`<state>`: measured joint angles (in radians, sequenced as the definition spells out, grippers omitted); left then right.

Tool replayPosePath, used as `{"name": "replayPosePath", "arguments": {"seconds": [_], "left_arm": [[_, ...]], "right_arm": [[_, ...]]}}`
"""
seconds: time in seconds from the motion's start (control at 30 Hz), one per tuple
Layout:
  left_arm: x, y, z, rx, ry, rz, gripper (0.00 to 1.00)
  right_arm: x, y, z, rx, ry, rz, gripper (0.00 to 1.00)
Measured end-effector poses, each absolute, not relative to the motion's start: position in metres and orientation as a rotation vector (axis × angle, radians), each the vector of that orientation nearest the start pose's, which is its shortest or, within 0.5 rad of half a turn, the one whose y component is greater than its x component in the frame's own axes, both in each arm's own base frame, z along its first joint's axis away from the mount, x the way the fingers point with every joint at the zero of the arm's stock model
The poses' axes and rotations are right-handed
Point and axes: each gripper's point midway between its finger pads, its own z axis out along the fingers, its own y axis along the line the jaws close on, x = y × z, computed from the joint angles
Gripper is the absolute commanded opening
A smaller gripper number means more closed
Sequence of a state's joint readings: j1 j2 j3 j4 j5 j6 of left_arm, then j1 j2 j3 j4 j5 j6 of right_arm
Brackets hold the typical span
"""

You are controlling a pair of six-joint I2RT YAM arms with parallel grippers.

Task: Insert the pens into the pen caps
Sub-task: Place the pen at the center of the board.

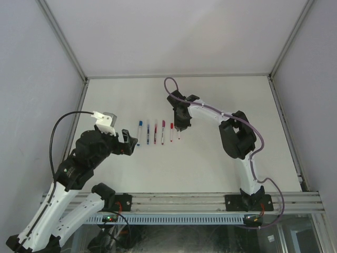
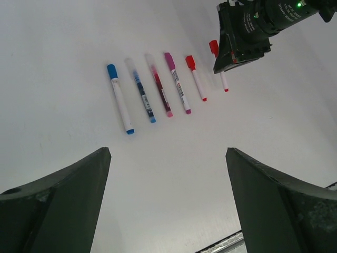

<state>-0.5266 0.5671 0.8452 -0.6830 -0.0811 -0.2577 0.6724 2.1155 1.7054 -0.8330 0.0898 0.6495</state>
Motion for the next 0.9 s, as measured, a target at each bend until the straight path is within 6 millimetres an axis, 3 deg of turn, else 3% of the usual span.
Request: {"name": "replayPosePath", "arguments": {"seconds": [0.4, 0.9], "left_arm": [[0.204, -0.110, 0.240, 0.202, 1.996, -0.406, 0.95], [0.204, -0.110, 0.238, 0.202, 2.002, -0.402, 0.95]], "right_arm": [[0.344, 0.283, 0.025, -0.026, 2.897, 0.091, 0.08], [0.351, 0.289, 0.016, -0.023, 2.906, 0.091, 0.21]]}}
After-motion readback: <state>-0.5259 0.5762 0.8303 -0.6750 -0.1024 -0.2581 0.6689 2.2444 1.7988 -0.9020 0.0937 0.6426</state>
